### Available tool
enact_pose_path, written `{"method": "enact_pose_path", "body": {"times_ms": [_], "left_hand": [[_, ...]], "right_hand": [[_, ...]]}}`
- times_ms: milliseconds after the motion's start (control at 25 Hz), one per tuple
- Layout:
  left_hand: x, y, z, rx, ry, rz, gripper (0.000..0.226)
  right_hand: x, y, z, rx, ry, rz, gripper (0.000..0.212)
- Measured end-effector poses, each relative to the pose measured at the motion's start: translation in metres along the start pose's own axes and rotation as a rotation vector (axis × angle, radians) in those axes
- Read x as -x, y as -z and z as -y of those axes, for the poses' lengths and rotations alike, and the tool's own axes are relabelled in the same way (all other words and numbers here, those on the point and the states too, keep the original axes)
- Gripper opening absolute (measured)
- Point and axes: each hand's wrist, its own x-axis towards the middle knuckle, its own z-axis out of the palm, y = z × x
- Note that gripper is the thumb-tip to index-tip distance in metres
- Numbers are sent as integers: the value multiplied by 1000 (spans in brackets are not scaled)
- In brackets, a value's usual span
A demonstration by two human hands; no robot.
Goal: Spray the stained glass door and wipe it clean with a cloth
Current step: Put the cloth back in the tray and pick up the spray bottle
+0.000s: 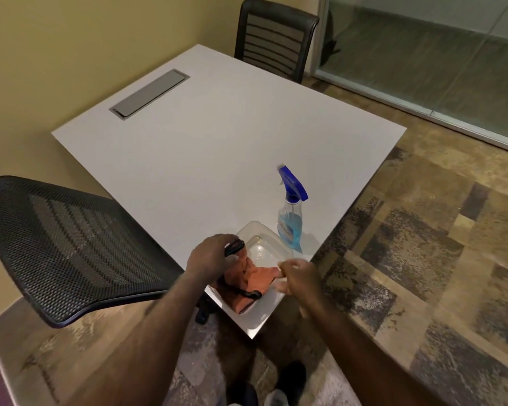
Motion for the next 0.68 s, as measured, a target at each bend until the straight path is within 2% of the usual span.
{"method": "enact_pose_path", "body": {"times_ms": [80,120,200,280,360,560,680], "left_hand": [[-6,1,-20,97,-49,-31,53],[-12,1,-32,142,-78,-38,58],[-25,0,-61,201,-110,-32,71],[-38,-1,-89,267,-112,-13,81],[-50,-4,-109,330,-138,-1,80],[-61,-11,-116,405,-147,-88,50],[-59,-13,-116,420,-128,-134,46]], "right_hand": [[-7,14,21,138,303,-232,47],[-13,19,33,175,415,-277,53],[-25,21,57,224,531,-248,65],[-33,15,72,294,571,-199,74],[-38,10,81,316,612,-188,73],[-43,13,90,323,652,-197,50],[-41,16,93,367,672,-212,44]]}}
